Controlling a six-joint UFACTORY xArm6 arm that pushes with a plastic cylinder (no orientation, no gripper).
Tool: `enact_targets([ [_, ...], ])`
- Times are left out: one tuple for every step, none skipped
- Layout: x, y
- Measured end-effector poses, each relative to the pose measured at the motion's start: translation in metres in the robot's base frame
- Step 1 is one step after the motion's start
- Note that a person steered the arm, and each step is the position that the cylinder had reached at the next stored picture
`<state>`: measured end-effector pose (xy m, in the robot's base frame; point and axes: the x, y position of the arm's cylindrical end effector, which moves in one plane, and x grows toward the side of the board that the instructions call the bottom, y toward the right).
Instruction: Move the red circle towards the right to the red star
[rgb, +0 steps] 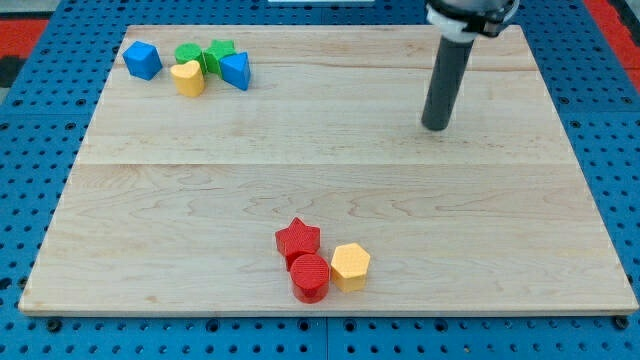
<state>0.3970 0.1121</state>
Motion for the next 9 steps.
enact_targets([
  [0.021,-0.127],
  [0.113,-0.18],
  [0.159,-0.214],
  [0.168,-0.248],
  [0.22,-0.227],
  [0.222,-0.215],
  [0.221,-0.154],
  [0.219,-0.085],
  [0.201,-0.079],
])
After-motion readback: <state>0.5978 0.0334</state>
